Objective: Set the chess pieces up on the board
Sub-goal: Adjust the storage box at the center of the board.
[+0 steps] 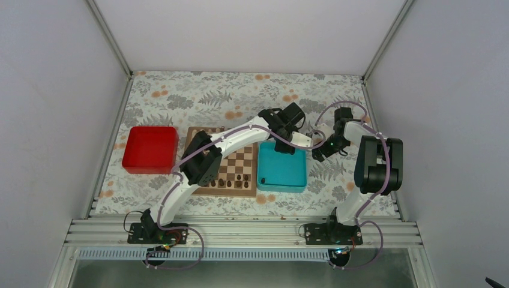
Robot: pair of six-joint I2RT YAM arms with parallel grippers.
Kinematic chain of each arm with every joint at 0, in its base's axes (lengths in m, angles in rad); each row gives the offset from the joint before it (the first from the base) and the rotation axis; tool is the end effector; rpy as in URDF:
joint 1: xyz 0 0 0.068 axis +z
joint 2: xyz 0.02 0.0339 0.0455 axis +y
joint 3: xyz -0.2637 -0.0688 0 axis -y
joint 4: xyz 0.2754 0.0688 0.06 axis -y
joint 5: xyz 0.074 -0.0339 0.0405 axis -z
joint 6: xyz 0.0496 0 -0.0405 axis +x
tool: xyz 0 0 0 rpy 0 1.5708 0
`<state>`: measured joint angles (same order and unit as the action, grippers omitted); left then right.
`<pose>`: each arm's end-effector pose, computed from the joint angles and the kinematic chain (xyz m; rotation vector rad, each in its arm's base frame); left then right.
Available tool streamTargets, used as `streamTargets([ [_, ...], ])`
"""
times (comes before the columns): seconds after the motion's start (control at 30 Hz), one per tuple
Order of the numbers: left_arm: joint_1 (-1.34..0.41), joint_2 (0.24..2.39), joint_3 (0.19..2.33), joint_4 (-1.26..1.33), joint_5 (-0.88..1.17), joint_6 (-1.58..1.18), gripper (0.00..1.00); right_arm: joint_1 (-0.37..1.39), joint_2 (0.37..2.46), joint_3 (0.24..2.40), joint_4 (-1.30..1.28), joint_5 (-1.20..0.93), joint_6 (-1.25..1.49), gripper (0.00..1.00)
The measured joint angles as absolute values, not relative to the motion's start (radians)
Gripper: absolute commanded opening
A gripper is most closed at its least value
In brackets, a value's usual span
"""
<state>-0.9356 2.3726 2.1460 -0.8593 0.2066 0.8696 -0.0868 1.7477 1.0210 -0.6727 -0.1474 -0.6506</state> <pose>0.3172 -0.4475 0.1851 2.1214 1.5880 -0.2961 0.3325 -0.0216 0.1137 -0.8320 2.8062 0.1110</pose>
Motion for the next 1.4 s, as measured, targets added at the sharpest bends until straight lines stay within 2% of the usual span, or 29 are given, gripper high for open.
streamTargets([
  [0.53,-0.958,2.337,2.008,-0.682,0.144,0.822,0.40,-0.087,1.748,1.021,-0.673,-0.148,-0.654,1.00],
  [0.87,-0.996,2.253,1.845,-0.564,0.059,0.792,0.38,-0.087,1.746,1.021,-0.673,-0.149,-0.654,1.00],
  [1.0,-0.999,2.222,1.789,-0.524,0.017,0.780,0.38,-0.091,1.713,1.020,-0.688,-0.152,-0.658,0.96],
  [1.03,-0.999,2.214,1.782,-0.524,0.009,0.777,0.38,-0.093,1.690,1.020,-0.697,-0.154,-0.661,0.93],
  [1.1,-0.997,2.204,1.779,-0.523,-0.007,0.774,0.39,-0.097,1.641,1.024,-0.717,-0.153,-0.669,0.81],
  [1.3,-0.982,2.181,1.798,-0.508,-0.047,0.773,0.36,-0.100,1.490,1.041,-0.826,-0.171,-0.723,0.27],
  [1.4,-0.961,2.178,1.815,-0.506,-0.064,0.773,0.30,-0.099,1.431,1.037,-0.900,-0.196,-0.767,0.07],
])
